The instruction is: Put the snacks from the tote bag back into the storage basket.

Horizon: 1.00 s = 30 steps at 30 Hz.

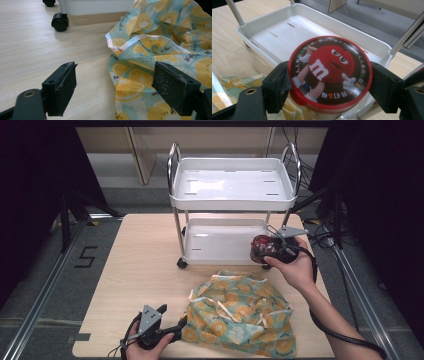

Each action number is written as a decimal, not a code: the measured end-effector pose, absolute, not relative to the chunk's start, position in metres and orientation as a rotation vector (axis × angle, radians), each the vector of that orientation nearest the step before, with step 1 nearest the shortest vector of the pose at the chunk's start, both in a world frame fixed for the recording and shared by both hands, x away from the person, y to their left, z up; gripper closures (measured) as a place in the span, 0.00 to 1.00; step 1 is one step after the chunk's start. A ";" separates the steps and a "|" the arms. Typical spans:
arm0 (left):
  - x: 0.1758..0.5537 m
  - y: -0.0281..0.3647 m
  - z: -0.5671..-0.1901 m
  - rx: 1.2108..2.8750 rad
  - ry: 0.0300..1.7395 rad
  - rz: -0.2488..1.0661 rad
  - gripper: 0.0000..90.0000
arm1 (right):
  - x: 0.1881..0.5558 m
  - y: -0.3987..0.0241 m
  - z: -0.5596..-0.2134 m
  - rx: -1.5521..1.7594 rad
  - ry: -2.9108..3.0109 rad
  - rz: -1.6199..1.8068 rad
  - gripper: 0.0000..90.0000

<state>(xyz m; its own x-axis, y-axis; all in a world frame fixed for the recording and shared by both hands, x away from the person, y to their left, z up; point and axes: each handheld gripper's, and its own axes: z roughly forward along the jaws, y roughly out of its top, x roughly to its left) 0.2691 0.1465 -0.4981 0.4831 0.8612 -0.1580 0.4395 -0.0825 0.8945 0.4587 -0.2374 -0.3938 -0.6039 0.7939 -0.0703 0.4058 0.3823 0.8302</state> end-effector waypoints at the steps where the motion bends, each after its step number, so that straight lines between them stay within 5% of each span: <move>1: 0.269 0.146 -0.498 1.697 1.120 0.513 0.21 | 0.459 -0.237 -0.394 1.030 2.177 1.124 0.29; 30: 0.269 0.146 -0.498 1.694 1.120 0.514 0.21 | 0.465 -0.236 -0.394 1.040 2.192 1.111 0.29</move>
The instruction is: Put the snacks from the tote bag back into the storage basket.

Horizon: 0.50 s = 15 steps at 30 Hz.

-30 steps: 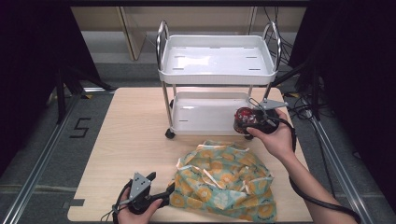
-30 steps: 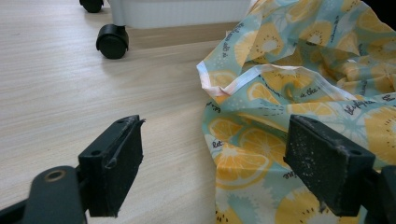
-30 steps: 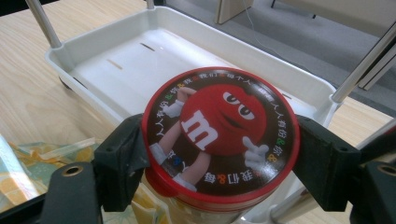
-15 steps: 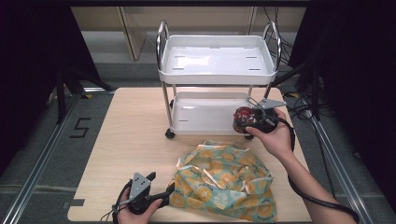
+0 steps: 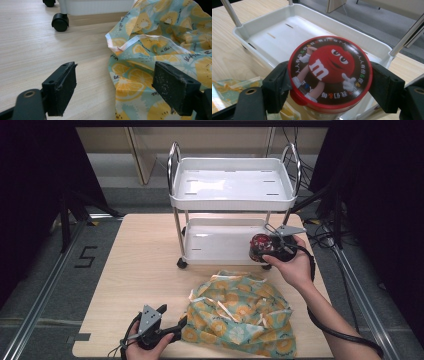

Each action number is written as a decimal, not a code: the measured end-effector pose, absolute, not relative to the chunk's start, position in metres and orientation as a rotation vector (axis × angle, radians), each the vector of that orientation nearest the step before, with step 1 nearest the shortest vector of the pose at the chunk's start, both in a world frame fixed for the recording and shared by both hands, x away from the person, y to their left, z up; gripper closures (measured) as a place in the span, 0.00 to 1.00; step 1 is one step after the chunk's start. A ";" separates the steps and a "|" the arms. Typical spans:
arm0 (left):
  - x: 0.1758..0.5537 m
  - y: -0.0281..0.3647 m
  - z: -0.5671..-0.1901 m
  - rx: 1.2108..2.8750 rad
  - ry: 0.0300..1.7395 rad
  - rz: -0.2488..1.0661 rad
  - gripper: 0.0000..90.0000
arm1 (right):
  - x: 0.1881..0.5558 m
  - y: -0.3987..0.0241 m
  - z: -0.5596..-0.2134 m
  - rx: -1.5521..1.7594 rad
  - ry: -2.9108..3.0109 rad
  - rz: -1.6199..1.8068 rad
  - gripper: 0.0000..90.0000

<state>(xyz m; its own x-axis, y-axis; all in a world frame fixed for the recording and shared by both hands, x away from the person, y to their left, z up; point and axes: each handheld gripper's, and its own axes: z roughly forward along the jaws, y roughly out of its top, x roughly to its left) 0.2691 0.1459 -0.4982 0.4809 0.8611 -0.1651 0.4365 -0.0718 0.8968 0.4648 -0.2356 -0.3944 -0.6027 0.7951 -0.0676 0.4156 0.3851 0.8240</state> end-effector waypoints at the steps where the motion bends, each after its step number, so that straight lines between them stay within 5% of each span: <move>1: 0.269 0.146 -0.498 1.700 1.120 0.516 0.21 | 0.465 -0.236 -0.394 1.039 2.195 1.118 0.29; 15: 0.270 0.146 -0.499 1.687 1.115 0.504 0.21 | 0.465 -0.231 -0.392 1.077 2.192 1.119 0.29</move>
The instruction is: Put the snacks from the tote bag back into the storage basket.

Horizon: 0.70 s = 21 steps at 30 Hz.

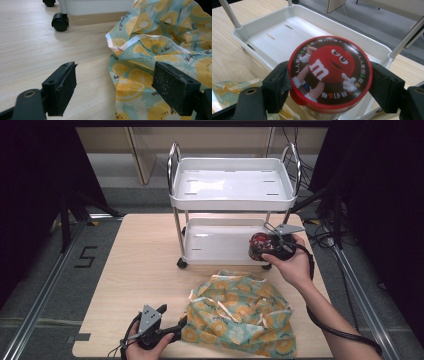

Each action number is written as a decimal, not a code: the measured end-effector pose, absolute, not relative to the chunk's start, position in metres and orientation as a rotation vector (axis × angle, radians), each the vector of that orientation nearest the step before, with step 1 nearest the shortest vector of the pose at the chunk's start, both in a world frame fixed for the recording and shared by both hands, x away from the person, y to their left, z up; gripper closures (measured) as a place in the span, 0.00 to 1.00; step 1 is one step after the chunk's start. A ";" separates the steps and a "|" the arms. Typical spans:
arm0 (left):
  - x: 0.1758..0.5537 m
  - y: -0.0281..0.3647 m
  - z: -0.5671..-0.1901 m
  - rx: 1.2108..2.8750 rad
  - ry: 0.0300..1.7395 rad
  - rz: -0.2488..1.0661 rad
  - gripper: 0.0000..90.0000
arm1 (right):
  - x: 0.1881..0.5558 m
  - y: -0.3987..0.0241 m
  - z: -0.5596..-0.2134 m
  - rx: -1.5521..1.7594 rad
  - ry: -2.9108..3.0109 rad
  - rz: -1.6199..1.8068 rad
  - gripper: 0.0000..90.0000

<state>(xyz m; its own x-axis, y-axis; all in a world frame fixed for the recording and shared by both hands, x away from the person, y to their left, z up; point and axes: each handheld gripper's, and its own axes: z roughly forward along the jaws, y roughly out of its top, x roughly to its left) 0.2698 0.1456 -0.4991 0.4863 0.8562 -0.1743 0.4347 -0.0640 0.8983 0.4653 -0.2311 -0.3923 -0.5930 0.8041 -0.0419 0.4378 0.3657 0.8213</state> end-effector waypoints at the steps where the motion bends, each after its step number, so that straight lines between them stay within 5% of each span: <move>1: 0.270 0.147 -0.499 1.707 1.109 0.510 0.21 | 0.466 -0.231 -0.393 1.070 2.188 1.123 0.29; 21: 0.269 0.146 -0.499 1.689 1.119 0.508 0.21 | 0.471 -0.228 -0.394 1.040 2.169 1.109 0.29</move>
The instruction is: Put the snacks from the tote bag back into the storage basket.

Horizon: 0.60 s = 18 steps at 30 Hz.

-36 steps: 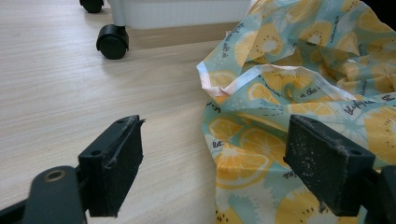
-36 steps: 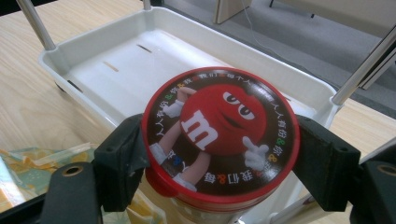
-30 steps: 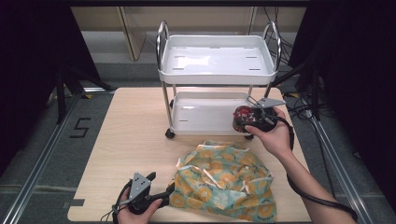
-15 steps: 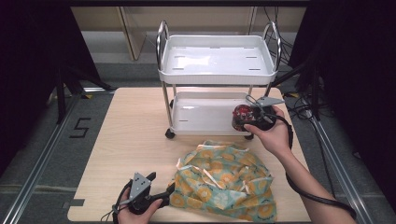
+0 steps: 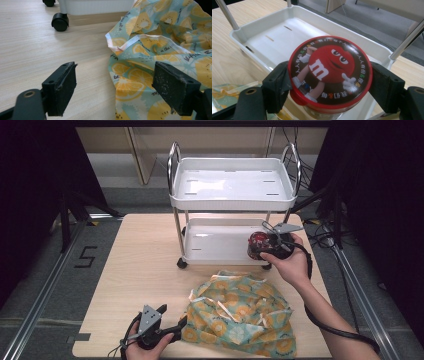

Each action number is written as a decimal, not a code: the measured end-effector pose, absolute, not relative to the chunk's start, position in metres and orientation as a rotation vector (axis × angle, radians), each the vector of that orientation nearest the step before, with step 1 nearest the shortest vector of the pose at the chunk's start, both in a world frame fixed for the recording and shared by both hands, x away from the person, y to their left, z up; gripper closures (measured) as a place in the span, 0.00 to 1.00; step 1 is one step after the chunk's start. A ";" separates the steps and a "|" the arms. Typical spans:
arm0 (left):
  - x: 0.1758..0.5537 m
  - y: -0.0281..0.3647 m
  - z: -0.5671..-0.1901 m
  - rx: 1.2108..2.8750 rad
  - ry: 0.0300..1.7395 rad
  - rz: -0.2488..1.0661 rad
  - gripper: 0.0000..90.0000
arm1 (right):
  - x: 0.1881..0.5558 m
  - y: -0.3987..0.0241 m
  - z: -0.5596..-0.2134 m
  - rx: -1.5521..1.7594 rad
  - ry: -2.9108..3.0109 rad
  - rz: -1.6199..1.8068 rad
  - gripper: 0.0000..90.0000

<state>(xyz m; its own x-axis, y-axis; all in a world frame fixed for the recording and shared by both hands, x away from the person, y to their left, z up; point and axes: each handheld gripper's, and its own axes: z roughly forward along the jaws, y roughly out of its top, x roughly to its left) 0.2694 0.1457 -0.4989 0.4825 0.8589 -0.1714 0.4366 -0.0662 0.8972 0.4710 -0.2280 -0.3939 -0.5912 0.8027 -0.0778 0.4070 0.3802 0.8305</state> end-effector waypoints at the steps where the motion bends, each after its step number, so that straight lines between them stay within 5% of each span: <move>1: 0.270 0.146 -0.499 1.691 1.113 0.510 0.21 | 0.470 -0.227 -0.394 1.053 2.169 1.108 0.29; 18: 0.269 0.147 -0.498 1.703 1.115 0.514 0.21 | 0.469 -0.220 -0.396 1.057 2.153 1.107 0.29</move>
